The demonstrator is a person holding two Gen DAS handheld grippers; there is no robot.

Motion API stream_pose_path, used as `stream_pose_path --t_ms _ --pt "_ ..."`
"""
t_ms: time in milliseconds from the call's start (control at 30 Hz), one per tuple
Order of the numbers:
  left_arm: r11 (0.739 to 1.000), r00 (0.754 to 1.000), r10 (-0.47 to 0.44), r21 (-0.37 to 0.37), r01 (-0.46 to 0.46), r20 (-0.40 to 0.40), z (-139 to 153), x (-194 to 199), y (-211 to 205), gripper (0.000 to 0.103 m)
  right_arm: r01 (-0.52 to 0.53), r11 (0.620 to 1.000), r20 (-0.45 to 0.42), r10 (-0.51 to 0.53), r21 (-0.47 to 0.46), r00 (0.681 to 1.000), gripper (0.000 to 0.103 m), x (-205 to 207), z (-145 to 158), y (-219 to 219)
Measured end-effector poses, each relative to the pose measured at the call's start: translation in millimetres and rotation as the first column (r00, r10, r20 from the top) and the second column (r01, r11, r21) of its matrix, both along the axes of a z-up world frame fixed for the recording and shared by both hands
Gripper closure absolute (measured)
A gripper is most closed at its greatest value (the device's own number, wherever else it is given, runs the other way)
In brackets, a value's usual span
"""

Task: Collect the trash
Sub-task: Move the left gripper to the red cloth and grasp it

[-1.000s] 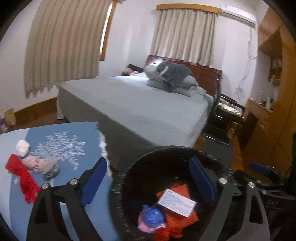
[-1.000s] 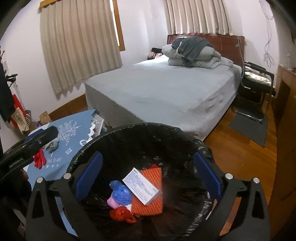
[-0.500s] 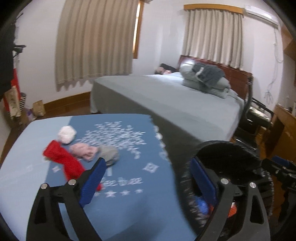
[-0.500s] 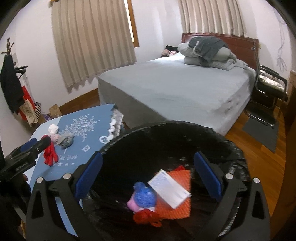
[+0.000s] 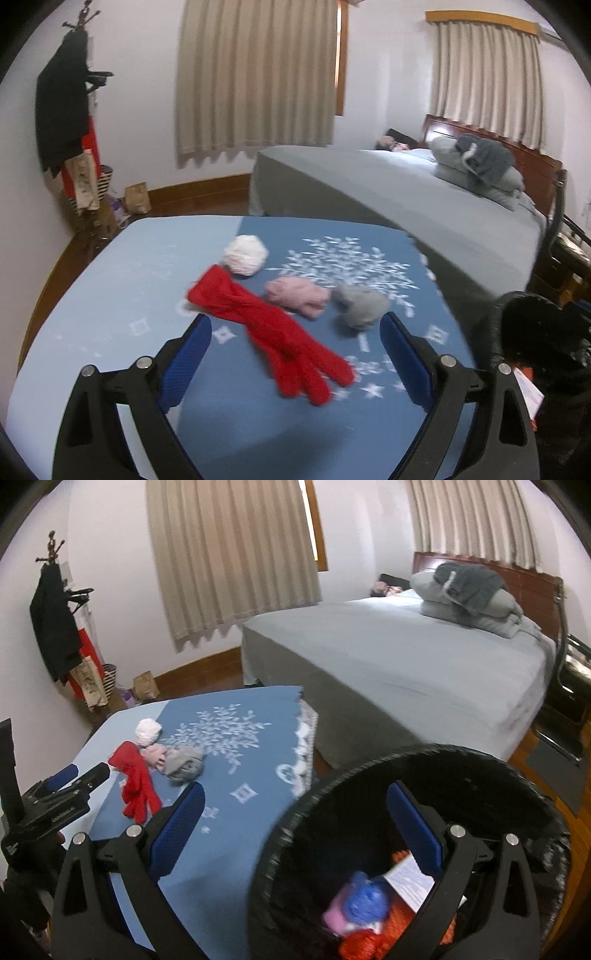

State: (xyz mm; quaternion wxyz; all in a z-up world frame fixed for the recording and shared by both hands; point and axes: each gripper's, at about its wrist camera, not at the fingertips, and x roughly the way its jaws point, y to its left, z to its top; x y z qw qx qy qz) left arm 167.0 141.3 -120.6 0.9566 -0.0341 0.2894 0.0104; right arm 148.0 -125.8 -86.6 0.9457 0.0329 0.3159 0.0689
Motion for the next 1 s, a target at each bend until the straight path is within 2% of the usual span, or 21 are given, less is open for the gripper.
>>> stream_pose_path --t_ms 133,267,500,633,867,900,933,1000 --pt "1.0 1.0 0.026 -0.008 -0.026 -0.018 -9.4 13.2 13.7 0.013 -0.034 0.999 0.001 0.034 0.001 0.999 0.007 17.4 -2.2 21.0" --pt "0.999 0.997 0.041 -0.013 -0.042 -0.059 -23.6 32.5 22.7 0.02 -0.055 0.999 0.001 0.055 0.002 0.999 0.007 33.7 -5.4 38.6" --pt "0.999 0.988 0.029 -0.029 -0.034 -0.151 -50.4 65.5 27.9 0.027 -0.075 0.997 -0.016 0.074 -0.015 0.997 0.007 58.3 -16.5 59.6" --pt "0.998 0.985 0.024 -0.058 -0.034 -0.172 -54.8 72.8 29.6 0.032 -0.081 0.997 -0.034 0.081 -0.015 0.996 0.007 69.2 -22.5 66.6" --pt "0.995 0.968 0.008 -0.098 -0.034 -0.25 -66.3 85.3 34.4 0.056 -0.099 0.995 -0.044 0.098 -0.019 0.994 0.007 79.4 -28.8 78.9" --pt "0.994 0.968 0.012 -0.101 -0.038 -0.252 -66.8 84.9 35.1 0.065 -0.1 0.995 -0.045 0.099 -0.019 0.994 0.007 80.7 -29.6 81.4" --pt "0.994 0.967 0.013 -0.104 -0.041 -0.253 -67.3 84.7 35.8 0.068 -0.101 0.995 -0.048 0.1 -0.02 0.994 0.007 81.6 -30.4 82.8" --pt "0.993 0.968 0.015 -0.113 -0.044 -0.251 -66.8 82.5 37.4 0.082 -0.103 0.995 -0.052 0.102 -0.018 0.993 0.007 83.8 -32.1 86.5"
